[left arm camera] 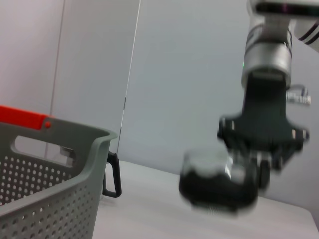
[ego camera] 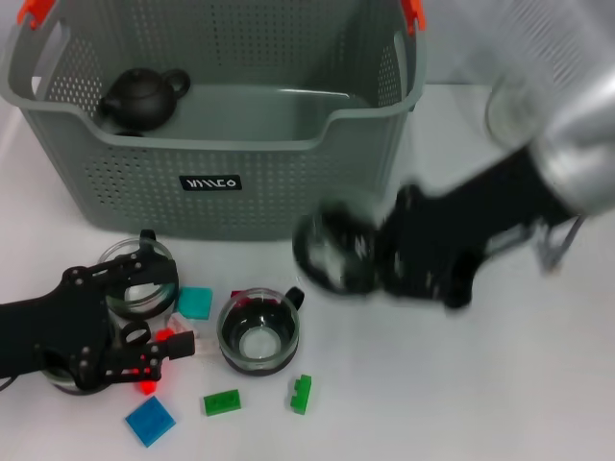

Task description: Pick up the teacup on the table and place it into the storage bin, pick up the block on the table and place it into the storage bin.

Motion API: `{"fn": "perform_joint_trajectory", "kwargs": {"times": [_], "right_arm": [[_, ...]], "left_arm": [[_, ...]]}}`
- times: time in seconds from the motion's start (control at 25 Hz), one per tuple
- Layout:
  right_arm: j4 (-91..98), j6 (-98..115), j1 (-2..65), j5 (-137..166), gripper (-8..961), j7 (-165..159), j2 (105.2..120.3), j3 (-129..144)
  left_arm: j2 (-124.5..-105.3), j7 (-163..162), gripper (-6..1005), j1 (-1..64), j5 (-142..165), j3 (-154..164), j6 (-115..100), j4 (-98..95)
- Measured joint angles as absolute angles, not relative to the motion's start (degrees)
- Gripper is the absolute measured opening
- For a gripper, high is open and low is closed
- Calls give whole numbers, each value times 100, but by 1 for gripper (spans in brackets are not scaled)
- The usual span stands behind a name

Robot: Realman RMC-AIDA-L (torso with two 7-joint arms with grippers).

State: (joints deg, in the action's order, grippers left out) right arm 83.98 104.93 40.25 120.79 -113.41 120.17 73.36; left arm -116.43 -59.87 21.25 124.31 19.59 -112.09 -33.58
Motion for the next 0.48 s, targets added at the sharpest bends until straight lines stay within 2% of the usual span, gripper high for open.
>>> {"fn": "perform_joint_trajectory", "kwargs": {"times": [0.24,0.48], "right_arm": [[8329,10469,3903,10707,57,-11234,11999,5491],[8086,9587,3533,9199,57,-11117,12032,5177]], "left_arm": [[-11654,-5985,869,2137,12411,1960,-11195,-3358],[-11674,-5985,869,2188,12403,1953,-11138,-3358]]}}
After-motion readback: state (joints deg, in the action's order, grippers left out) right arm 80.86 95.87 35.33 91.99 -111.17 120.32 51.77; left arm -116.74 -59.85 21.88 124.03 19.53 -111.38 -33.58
